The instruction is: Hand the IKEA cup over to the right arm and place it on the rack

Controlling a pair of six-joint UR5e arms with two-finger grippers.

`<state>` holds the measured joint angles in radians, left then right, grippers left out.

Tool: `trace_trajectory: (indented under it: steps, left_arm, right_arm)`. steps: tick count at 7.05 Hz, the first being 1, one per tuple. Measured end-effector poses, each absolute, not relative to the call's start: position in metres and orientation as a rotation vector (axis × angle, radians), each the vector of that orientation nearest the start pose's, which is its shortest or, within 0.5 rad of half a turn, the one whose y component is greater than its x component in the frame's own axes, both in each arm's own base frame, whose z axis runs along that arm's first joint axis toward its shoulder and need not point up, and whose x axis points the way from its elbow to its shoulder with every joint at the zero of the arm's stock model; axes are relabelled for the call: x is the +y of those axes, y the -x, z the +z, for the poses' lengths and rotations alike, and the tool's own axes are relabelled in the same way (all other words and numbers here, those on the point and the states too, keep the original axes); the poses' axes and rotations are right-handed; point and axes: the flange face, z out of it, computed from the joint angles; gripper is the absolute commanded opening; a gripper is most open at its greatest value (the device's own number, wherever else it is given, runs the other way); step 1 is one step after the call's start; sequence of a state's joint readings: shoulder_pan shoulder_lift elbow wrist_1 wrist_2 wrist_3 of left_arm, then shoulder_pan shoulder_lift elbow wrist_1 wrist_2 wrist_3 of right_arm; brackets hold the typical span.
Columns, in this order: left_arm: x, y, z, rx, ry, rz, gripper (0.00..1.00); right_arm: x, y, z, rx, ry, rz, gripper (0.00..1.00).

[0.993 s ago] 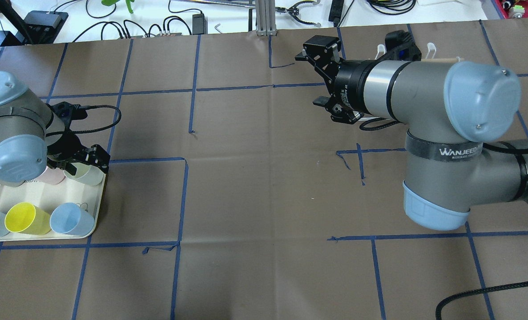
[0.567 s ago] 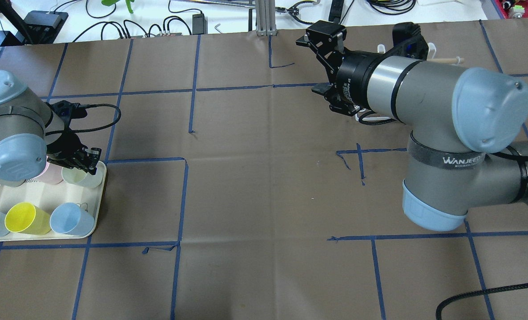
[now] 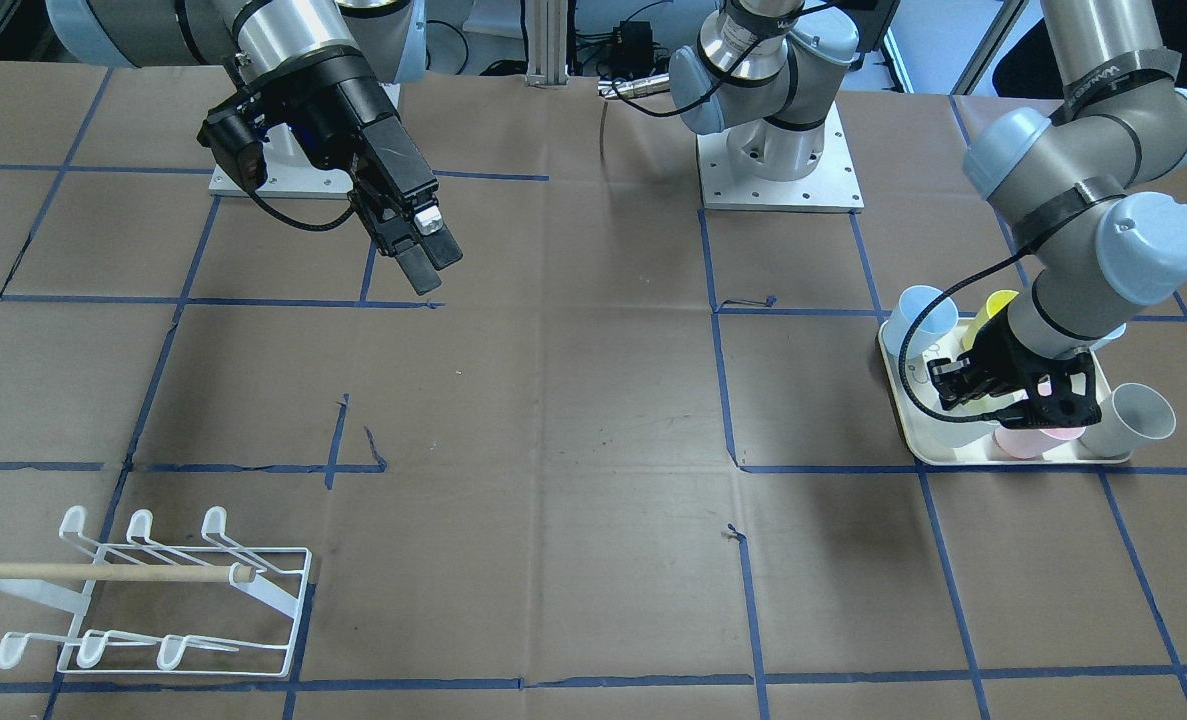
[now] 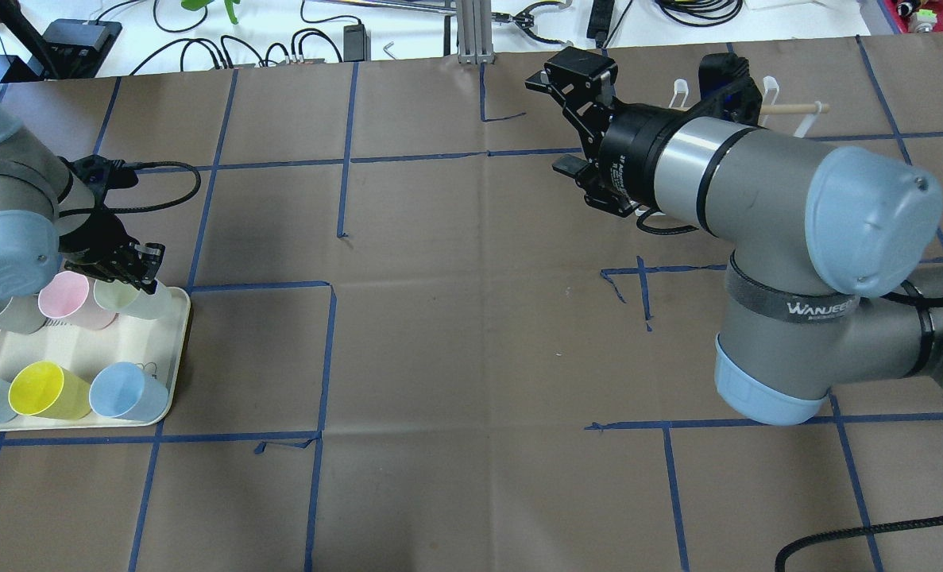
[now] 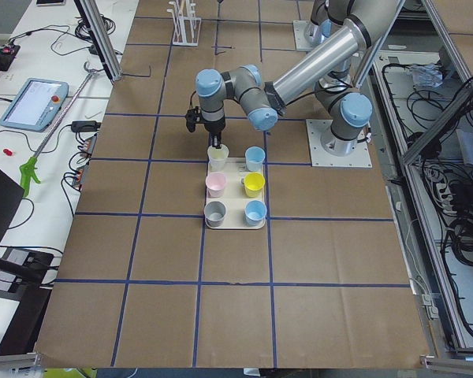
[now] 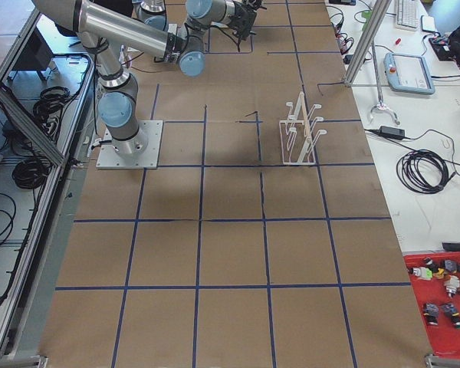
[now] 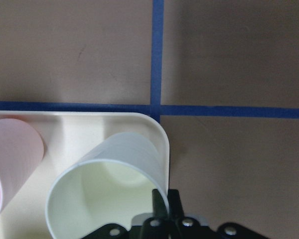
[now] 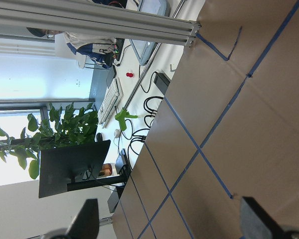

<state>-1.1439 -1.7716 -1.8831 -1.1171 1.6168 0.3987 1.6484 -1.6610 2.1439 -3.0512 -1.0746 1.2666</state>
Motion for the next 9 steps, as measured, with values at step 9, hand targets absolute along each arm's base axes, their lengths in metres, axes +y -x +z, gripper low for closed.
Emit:
trace_trajectory:
  steps: [9]
  left_arm:
    - [-0.602,-0.041,0.439,3.363,-0.15,-0.274,0.0]
  right_arm:
    - [-0.367,-0.219,0.405,1.638,-1.071,-0.636,1.0]
